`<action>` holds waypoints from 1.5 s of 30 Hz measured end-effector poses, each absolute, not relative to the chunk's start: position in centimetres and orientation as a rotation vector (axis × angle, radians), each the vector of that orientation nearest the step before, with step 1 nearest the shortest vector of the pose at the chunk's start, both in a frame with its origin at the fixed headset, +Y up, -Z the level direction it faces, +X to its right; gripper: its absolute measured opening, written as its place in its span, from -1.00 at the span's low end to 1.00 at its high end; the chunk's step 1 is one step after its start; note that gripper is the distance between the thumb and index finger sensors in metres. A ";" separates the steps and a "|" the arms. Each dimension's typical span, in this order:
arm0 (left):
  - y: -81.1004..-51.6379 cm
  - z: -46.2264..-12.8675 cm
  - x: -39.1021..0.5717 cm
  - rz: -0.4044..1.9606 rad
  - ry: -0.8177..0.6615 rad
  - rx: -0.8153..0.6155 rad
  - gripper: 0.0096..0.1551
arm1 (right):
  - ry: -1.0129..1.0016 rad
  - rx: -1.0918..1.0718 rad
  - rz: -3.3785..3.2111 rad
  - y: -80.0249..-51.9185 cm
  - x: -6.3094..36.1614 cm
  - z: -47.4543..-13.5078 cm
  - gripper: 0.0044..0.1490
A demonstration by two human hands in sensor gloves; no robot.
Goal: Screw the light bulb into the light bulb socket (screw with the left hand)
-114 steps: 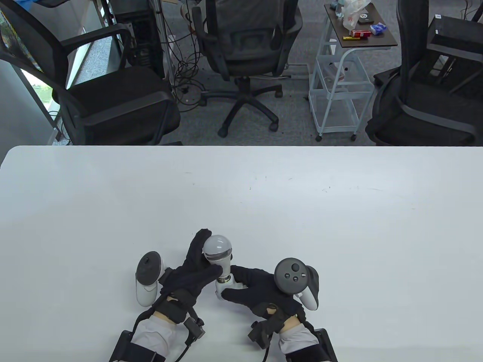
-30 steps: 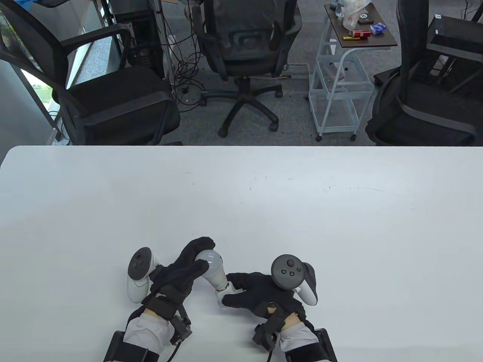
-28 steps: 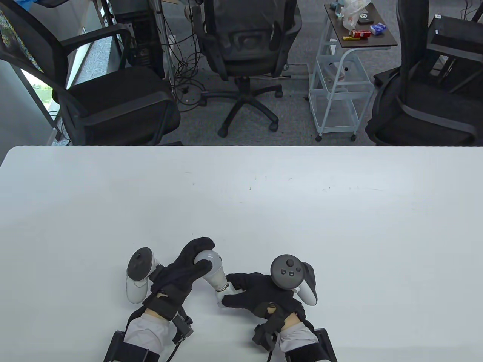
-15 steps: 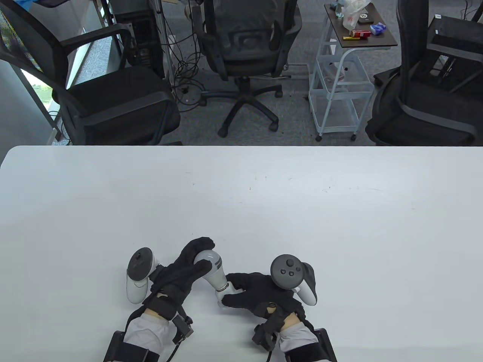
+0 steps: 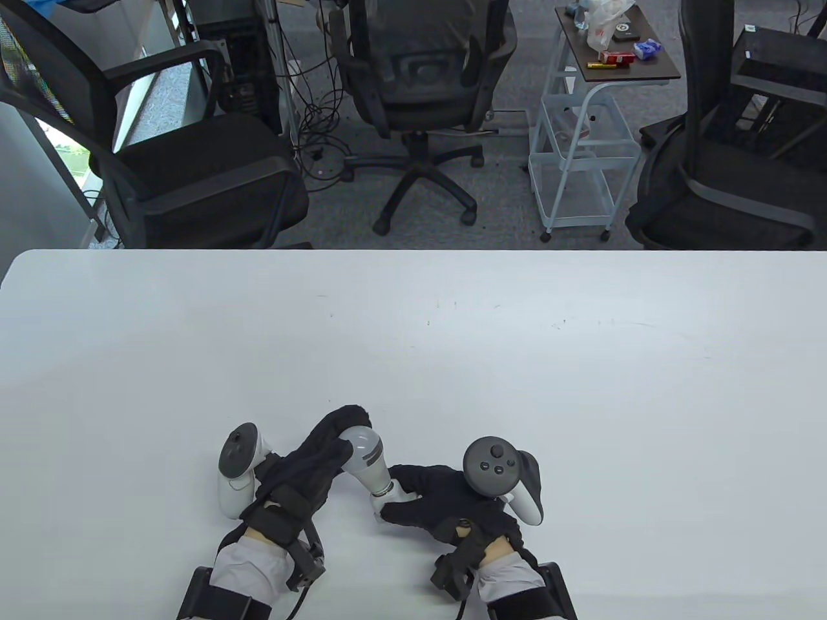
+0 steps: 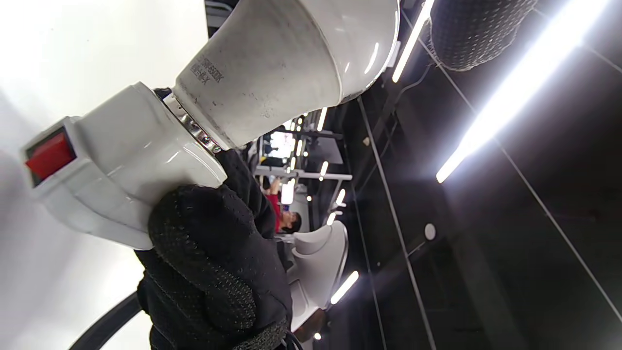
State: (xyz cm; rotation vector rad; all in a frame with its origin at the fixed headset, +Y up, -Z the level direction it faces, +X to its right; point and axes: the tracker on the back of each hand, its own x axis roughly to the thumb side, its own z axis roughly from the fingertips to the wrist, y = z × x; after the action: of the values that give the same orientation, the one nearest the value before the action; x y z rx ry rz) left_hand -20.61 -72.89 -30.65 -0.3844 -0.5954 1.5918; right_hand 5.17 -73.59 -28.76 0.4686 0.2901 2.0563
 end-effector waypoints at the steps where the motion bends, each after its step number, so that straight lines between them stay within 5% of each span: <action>1: -72.9 -30.6 -20.7 1.585 -0.582 -0.380 -0.10 | 0.282 0.467 2.063 -73.5 5.1 -28.7 -0.22; 16: -72.4 -30.2 -20.5 1.437 -0.522 -0.275 -0.17 | 0.244 0.477 2.118 -73.2 4.8 -28.5 -0.21; 27: -72.6 -30.4 -20.5 1.588 -0.650 -0.343 -0.13 | 0.268 0.504 2.042 -73.4 5.1 -28.7 -0.21; 33: -72.5 -30.2 -20.4 1.424 -0.524 -0.306 -0.18 | 0.261 0.494 2.092 -73.3 4.9 -28.6 -0.21; 45: -73.0 -30.6 -20.4 1.678 -0.652 -0.396 -0.13 | 0.319 0.545 1.986 -73.6 5.0 -28.9 -0.22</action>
State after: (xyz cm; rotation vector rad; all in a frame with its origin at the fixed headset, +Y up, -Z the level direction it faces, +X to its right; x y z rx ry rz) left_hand -20.41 -73.03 -30.59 -0.3958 -0.6523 1.6782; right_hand 4.97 -73.62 -28.93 0.5454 0.3192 1.9861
